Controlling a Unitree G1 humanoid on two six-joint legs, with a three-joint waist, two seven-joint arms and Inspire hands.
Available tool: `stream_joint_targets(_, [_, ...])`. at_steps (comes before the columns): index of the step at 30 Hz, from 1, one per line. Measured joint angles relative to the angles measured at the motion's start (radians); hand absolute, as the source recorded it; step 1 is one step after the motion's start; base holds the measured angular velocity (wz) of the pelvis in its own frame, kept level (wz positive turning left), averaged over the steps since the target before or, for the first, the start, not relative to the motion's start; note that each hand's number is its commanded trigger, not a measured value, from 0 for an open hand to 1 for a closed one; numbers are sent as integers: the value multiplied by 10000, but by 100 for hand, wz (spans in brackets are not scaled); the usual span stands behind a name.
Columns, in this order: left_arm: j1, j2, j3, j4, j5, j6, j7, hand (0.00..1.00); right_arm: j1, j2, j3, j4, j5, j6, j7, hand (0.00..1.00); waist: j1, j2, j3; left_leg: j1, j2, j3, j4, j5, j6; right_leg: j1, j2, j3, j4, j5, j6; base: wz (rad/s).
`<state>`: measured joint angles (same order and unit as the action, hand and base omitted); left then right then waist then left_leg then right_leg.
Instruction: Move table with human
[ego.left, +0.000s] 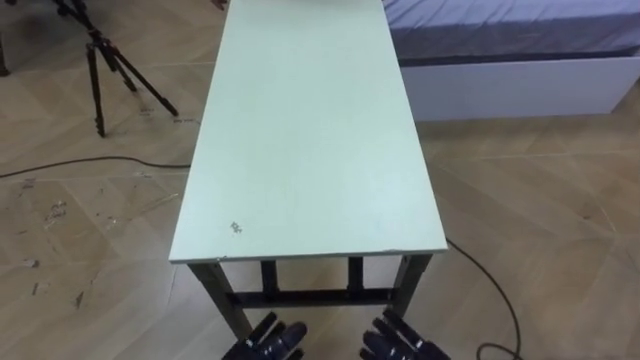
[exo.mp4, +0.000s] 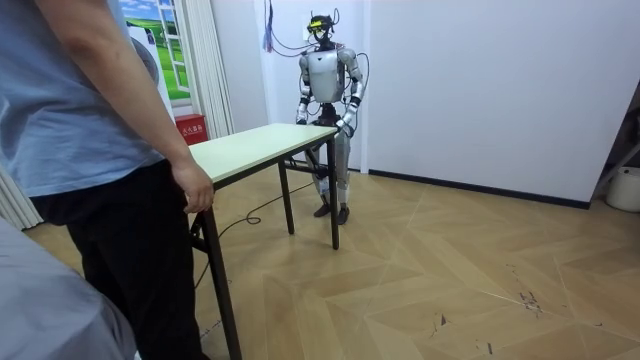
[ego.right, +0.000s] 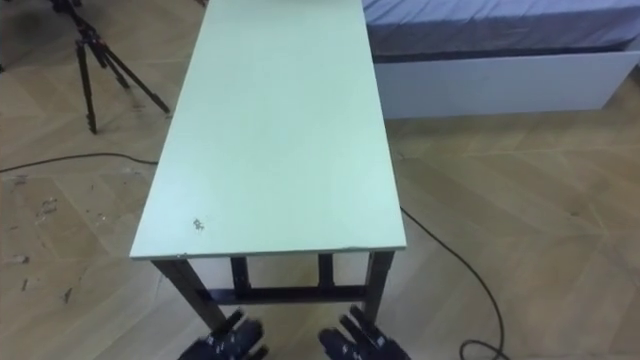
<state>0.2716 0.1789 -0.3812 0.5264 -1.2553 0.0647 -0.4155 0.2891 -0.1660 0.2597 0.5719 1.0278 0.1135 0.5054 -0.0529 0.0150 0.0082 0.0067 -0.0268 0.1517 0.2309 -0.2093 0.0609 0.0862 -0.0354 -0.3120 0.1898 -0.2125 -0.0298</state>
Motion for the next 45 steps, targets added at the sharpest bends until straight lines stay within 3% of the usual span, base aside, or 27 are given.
stream_joint_targets(7, [-299, 94, -441, -814, -300, 30, -89, 0, -129, -245, 442, -1146, 780, 96, 2, 0, -167, -20, 31, -13, 6, 30, 51, 0, 0, -27, 5, 63, 12, 0, 3, 0])
stream_joint_targets(16, [-779, 201, -389, -1046, -510, 22, -50, 0, -555, -308, 521, -1238, 1531, 99, -14, 0, -207, -78, 65, 202, 27, 99, -96, 0, 0, 9, 6, 131, 135, 0, 4, -2])
stream_joint_targets(27, [-1054, 309, 311, -1182, -908, 104, 813, 0, -1134, -539, 602, -1351, 1516, 114, -289, 0, 84, -33, 62, 235, 37, 91, -102, -10, 17, 77, 4, 102, 190, 3, 5, 0])
stream_joint_targets(30, [-1185, 236, 582, -1170, -910, 323, 1117, 0, -1367, -503, 616, -1353, 1513, 210, -388, 0, 309, -35, 70, 245, 38, 91, -95, -11, 17, 84, 4, 103, 188, 3, 5, 0])
stream_joint_targets(37, [-1322, 195, 1380, -770, -1290, 615, 1704, 0, -1753, -526, 510, -1493, 1776, 437, -895, 0, 355, -36, 70, 244, 30, 92, -78, -10, 17, 100, 3, 96, 152, 3, 6, 0])
stream_joint_targets(42, [-2025, 154, 1931, 3, -1297, 682, 2123, 0, -1929, -440, 378, -1494, 2051, 643, -1324, 0, 532, 29, 103, 347, 31, 110, -47, -10, 17, 159, 0, 126, 149, 3, 6, -2])
stream_joint_targets(45, [-2341, -50, 2080, 138, -1953, 793, 2340, 0, -1980, -277, 300, -1497, 2531, 660, -1777, 0, 573, 67, 103, 371, 33, 104, -44, -10, 17, 193, -1, 122, 158, 4, 6, 0])
